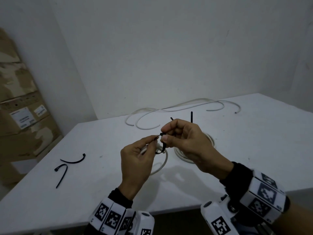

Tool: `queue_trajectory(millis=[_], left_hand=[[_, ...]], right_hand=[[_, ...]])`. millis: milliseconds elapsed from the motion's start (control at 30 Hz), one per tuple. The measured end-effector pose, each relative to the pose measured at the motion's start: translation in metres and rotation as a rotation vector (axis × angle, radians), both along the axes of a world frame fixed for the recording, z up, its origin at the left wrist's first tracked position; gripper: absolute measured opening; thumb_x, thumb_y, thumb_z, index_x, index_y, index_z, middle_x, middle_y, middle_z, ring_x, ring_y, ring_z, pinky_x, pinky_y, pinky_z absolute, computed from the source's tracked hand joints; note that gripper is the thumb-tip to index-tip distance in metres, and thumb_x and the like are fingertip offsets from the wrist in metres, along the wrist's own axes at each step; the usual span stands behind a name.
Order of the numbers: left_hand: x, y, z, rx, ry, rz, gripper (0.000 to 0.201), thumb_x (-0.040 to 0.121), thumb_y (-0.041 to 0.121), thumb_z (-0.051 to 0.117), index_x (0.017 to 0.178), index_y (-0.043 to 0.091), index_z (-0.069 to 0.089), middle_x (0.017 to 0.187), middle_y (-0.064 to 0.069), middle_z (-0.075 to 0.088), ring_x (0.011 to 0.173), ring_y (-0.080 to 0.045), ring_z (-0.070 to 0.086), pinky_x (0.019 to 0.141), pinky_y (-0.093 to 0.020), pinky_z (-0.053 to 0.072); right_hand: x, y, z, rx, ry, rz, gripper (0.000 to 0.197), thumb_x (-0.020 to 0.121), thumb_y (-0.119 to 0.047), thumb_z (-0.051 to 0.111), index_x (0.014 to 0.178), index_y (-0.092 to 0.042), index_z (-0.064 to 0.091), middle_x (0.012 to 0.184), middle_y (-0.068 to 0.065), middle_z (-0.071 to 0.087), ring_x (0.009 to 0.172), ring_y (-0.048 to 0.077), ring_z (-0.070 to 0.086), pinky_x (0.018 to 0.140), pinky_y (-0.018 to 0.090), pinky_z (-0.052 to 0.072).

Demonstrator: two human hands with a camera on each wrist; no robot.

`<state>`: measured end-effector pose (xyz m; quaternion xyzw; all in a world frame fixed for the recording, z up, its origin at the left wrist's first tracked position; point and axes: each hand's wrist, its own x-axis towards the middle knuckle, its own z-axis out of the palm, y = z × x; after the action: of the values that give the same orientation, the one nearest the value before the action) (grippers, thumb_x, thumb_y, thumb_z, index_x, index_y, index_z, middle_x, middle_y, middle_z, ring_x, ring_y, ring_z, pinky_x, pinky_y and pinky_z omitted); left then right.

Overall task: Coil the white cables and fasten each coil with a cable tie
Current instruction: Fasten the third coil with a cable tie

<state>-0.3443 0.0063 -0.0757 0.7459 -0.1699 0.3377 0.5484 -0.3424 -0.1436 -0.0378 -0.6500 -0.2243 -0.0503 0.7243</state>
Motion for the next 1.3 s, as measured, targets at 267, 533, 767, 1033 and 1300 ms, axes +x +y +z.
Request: queue_trajectory(millis=[267, 533, 767, 1033, 1300], left_hand=[[0.002, -0.001, -0.003, 0.025, -0.022, 0.005, 0.026, 0.086, -0.001, 0.066, 0.097, 0.022, 0.072, 0.077, 0.022, 0.072, 0.073, -0.003, 0.071, 0.069, -0.013, 0.053], [0.001, -0.001, -0.005, 0.079, -0.017, 0.006, 0.025, 0.086, 0.0, 0.066, 0.097, 0.022, 0.072, 0.081, 0.014, 0.073, 0.075, -0.001, 0.071, 0.07, -0.014, 0.054], [0.001, -0.003, -0.006, 0.115, -0.04, 0.032, 0.019, 0.085, 0.012, 0.065, 0.101, 0.021, 0.072, 0.084, 0.012, 0.073, 0.076, 0.0, 0.071, 0.07, -0.013, 0.054], [-0.002, -0.008, -0.003, 0.106, 0.011, -0.009, 0.028, 0.087, 0.002, 0.065, 0.098, 0.026, 0.072, 0.078, 0.014, 0.074, 0.071, -0.004, 0.071, 0.067, -0.015, 0.055], [-0.005, -0.003, 0.012, -0.178, 0.456, -0.312, 0.026, 0.082, 0.04, 0.058, 0.103, 0.033, 0.071, 0.045, -0.007, 0.044, 0.038, -0.012, 0.022, 0.044, -0.027, 0.015]], right_hand=[[-0.002, -0.003, 0.0, -0.006, 0.022, -0.009, 0.016, 0.085, 0.008, 0.06, 0.089, -0.008, 0.063, 0.071, 0.004, 0.064, 0.059, 0.004, 0.061, 0.061, 0.014, 0.049], [0.001, -0.008, -0.002, -0.136, 0.058, -0.026, 0.014, 0.085, 0.003, 0.062, 0.088, -0.011, 0.064, 0.07, 0.003, 0.066, 0.06, 0.007, 0.061, 0.061, 0.019, 0.049], [0.001, -0.01, -0.003, -0.184, 0.045, -0.039, 0.016, 0.086, 0.002, 0.062, 0.088, -0.013, 0.064, 0.071, 0.0, 0.066, 0.06, 0.002, 0.062, 0.059, 0.014, 0.049], [0.003, -0.005, -0.013, -0.266, -0.083, -0.112, 0.012, 0.085, -0.001, 0.064, 0.091, -0.011, 0.066, 0.08, 0.015, 0.07, 0.071, 0.025, 0.065, 0.065, 0.023, 0.053], [0.015, -0.012, 0.0, -0.406, -0.213, -0.195, 0.011, 0.082, -0.016, 0.071, 0.072, -0.019, 0.068, 0.062, -0.002, 0.066, 0.059, 0.013, 0.063, 0.054, 0.024, 0.051]])
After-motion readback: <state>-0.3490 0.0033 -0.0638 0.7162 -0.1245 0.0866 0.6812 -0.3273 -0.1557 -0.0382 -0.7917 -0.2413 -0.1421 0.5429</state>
